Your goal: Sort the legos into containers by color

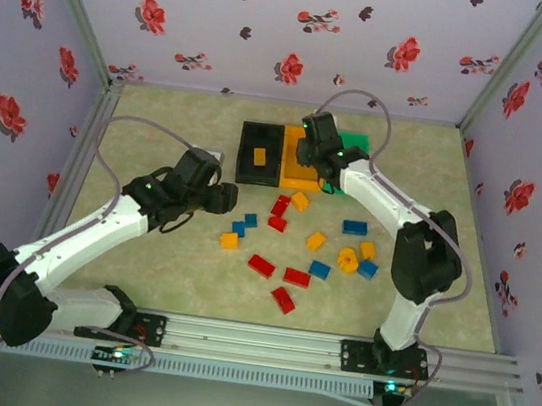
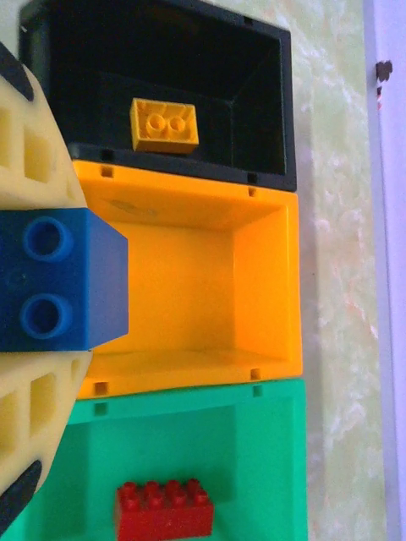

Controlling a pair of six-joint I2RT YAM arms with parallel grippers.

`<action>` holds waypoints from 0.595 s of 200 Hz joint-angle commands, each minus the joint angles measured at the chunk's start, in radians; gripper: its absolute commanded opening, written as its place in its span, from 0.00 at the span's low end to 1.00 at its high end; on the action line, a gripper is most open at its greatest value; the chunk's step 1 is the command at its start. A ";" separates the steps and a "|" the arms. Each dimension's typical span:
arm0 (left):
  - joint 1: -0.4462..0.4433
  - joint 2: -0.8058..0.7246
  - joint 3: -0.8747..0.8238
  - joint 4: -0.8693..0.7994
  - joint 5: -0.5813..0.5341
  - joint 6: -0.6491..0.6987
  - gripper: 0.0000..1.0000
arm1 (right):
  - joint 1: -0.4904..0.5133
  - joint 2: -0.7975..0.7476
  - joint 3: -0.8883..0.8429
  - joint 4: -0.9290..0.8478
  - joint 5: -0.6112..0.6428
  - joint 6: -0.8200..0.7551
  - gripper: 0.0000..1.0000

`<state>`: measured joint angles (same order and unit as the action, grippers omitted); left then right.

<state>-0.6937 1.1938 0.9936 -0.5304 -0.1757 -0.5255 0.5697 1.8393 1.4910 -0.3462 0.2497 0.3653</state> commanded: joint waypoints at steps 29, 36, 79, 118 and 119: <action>-0.018 -0.044 -0.006 0.010 -0.006 -0.028 0.67 | -0.030 0.146 0.136 0.006 -0.076 -0.034 0.30; -0.018 -0.048 -0.009 0.008 -0.005 -0.028 0.67 | -0.031 0.161 0.149 0.000 -0.079 -0.034 0.31; -0.018 -0.051 -0.006 -0.009 -0.005 -0.019 0.68 | -0.034 0.193 0.203 -0.033 -0.083 -0.037 0.48; -0.018 -0.050 -0.009 -0.010 -0.007 -0.016 0.77 | -0.034 0.122 0.146 -0.021 -0.085 -0.031 0.57; -0.018 -0.049 -0.009 -0.010 -0.007 -0.016 0.78 | -0.034 0.119 0.144 -0.022 -0.086 -0.031 0.57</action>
<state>-0.7052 1.1606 0.9936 -0.5354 -0.1757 -0.5415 0.5411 2.0281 1.6543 -0.3573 0.1707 0.3401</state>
